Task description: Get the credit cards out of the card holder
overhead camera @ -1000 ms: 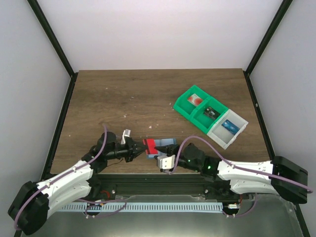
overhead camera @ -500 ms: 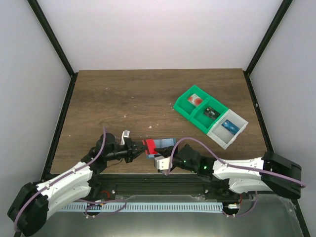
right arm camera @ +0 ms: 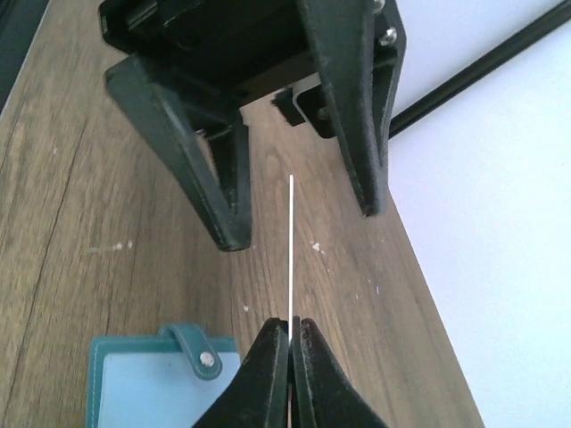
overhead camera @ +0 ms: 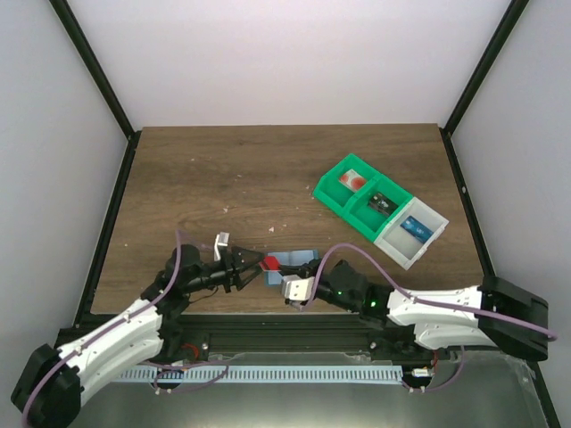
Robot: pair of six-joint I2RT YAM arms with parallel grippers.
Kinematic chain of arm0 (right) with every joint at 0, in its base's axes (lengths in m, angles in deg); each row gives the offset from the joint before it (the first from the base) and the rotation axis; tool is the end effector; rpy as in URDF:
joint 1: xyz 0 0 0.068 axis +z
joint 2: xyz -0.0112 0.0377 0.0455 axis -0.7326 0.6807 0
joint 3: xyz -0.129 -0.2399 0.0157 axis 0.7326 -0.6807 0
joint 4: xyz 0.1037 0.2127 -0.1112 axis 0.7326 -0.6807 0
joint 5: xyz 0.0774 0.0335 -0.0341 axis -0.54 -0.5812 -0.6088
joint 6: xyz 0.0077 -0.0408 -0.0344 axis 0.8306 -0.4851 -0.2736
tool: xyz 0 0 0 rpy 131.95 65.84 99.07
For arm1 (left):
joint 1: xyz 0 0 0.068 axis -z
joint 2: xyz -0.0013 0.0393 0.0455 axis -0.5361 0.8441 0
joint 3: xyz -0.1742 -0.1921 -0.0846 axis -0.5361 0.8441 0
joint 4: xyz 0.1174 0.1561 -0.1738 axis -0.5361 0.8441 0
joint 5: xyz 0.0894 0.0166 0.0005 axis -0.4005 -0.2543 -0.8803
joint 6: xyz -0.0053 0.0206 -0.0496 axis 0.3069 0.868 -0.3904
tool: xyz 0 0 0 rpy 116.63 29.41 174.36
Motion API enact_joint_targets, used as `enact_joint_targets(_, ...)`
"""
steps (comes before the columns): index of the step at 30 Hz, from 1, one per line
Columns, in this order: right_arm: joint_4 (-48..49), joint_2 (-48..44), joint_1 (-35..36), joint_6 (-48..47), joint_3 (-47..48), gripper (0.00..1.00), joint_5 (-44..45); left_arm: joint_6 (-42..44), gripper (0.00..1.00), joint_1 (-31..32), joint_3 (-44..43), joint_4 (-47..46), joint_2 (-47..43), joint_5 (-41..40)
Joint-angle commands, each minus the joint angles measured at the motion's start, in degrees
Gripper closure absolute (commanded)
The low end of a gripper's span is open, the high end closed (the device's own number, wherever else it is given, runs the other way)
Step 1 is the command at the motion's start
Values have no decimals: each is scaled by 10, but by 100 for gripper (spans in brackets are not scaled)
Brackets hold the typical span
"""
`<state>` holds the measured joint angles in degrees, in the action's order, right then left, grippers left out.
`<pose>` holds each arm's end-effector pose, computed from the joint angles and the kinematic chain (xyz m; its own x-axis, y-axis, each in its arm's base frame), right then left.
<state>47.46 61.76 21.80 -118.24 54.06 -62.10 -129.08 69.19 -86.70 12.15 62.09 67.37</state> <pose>0.0855 0.2084 0.1885 0.6107 -0.4966 -0.6168 -0.6348 0.1585 -0.7562 0.1220 -0.1152 0.1845 -0.9262 -0.3573 0.1199 -0.1922 0.1740 -0.9658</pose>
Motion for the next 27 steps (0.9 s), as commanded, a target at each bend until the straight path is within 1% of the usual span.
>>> enact_joint_targets(1,-15,-44,7,164,13,100,9,49,30,0,-17,31,-55,-46)
enact_joint_targets(3,-55,-71,7,270,29,100,28,85,17,0,-29,64,-78,-64)
enact_joint_targets(4,-78,-86,7,320,35,99,30,107,13,-1,-36,76,-87,-70)
enact_joint_targets(6,-121,-115,6,412,42,99,2,154,10,0,-49,96,-96,-73)
enact_joint_targets(9,-162,-146,6,583,46,99,-14,228,9,-1,-67,82,-95,-46)
enact_joint_targets(12,-236,-138,7,761,67,100,-40,289,10,-1,-87,82,-84,-6)
enact_joint_targets(14,-263,-133,7,867,68,100,-45,319,11,-1,-99,97,-76,12)
enact_joint_targets(15,-255,-137,7,913,57,100,-49,325,12,-1,-99,95,-74,20)
enact_joint_targets(16,-227,-144,7,974,37,100,-55,326,13,-1,-96,85,-74,28)
enact_joint_targets(17,-182,-156,7,1013,10,99,-64,321,14,-1,-88,67,-76,35)
enact_joint_targets(19,-82,-179,6,1065,-40,100,-66,298,18,-1,-66,25,-82,48)
enact_joint_targets(20,-57,-186,7,1079,-53,100,-58,291,19,-1,-57,16,-85,47)
enact_joint_targets(21,-52,-193,7,1085,-53,100,-47,288,20,-1,-51,15,-88,43)
enact_joint_targets(25,-97,-217,7,1086,-22,99,1,276,21,-1,-28,15,-93,40)
enact_joint_targets(27,-92,-230,7,1090,-16,100,21,264,20,-1,-16,2,-92,46)
